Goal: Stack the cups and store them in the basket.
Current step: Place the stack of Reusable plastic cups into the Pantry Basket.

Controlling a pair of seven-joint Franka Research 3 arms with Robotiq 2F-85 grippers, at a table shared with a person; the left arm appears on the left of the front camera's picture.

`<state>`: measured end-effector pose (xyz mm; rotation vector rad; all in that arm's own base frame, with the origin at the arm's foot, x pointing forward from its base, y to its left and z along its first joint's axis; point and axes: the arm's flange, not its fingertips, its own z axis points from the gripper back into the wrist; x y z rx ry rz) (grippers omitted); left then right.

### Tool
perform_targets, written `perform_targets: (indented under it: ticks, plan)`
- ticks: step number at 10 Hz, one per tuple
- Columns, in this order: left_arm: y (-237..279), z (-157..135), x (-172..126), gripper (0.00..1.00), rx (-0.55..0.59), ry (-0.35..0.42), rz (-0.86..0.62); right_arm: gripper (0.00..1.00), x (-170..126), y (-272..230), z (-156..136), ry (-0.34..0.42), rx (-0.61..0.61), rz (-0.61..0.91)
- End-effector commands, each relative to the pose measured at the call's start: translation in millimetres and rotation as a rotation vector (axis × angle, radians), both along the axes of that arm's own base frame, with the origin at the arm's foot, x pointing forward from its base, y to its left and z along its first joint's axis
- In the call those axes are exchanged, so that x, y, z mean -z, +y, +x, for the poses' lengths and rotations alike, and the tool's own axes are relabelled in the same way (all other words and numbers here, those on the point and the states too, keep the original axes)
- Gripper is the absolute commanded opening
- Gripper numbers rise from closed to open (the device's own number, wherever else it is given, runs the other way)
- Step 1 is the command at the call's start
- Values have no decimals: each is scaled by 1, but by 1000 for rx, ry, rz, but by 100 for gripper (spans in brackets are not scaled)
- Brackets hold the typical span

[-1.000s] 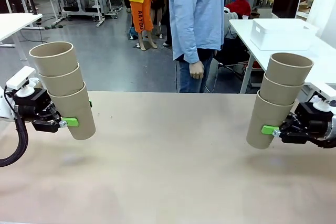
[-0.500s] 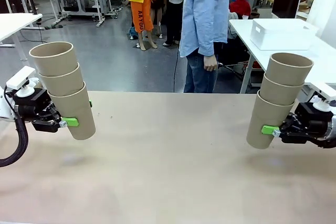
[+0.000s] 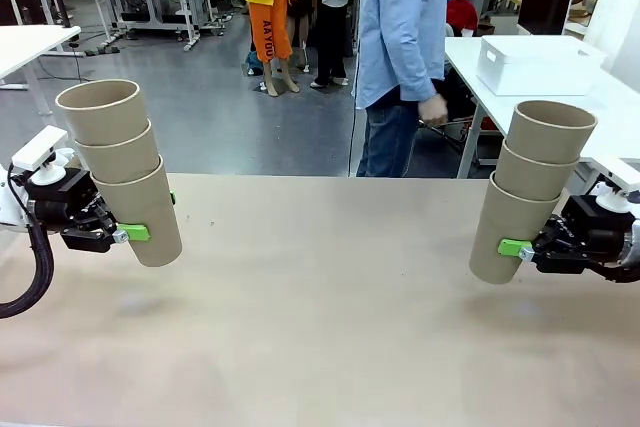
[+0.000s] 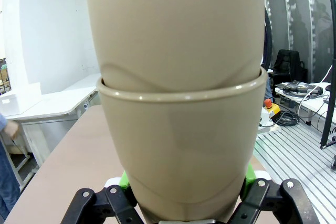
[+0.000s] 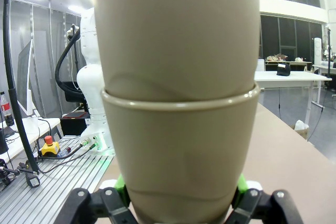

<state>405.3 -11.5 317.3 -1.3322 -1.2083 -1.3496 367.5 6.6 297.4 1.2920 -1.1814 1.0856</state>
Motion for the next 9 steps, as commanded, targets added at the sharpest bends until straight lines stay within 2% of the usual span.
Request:
perform_targets:
  ticks: [1,9]
  plan:
    - [1,1,-3,84,6,-9,-8,84,-4,0,0,-5,-1,2]
    - [1,1,-3,84,6,-9,-8,84,-4,0,0,-5,-1,2]
